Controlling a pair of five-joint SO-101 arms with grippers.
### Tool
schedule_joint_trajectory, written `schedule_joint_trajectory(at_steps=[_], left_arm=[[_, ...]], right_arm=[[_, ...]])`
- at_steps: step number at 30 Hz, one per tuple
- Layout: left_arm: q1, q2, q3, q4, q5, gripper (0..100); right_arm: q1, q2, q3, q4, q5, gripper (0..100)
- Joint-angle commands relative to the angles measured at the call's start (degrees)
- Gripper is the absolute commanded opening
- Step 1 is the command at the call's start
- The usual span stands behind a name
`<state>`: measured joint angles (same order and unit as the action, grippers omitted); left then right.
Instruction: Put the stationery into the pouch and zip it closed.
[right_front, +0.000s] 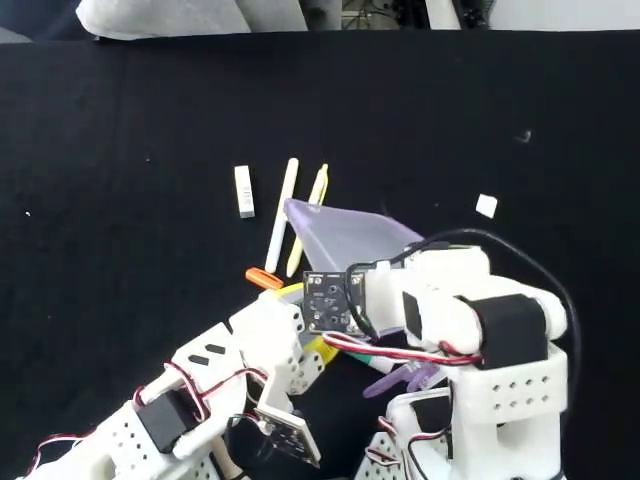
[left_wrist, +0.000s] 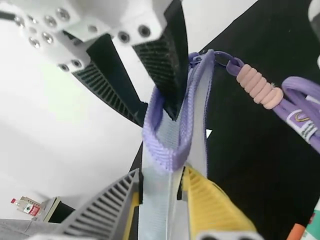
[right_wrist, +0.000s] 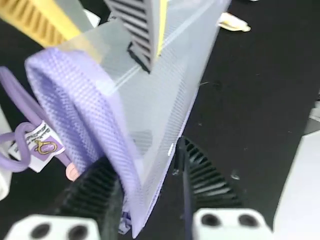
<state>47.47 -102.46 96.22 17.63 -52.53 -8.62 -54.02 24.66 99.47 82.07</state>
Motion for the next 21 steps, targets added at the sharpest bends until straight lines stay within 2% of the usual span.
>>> schedule_joint_trajectory(at_steps=[1,6,12,17,21], left_arm=[[-1.5,-0.3,-1.0,-1.4,0.0,11],[-6.3,-0.3,-1.3,-6.3,6.2,11],[-9.5,-0.3,-0.8,-7.2,6.9,11],[-13.0,-0.3,-3.1,-7.3,15.0,11],[-15.8,-0.3,-6.2,-7.2,17.4,11]], right_arm=[[-0.6,-0.2,-6.4,1.7,-3.3,13.9],[-0.6,-0.2,-11.4,1.8,-6.6,13.9],[-1.1,-2.7,-18.9,1.6,-12.3,13.9],[-0.7,-4.6,-27.3,1.5,-20.7,13.9],[-0.5,-4.7,-27.1,1.7,-28.6,13.9]])
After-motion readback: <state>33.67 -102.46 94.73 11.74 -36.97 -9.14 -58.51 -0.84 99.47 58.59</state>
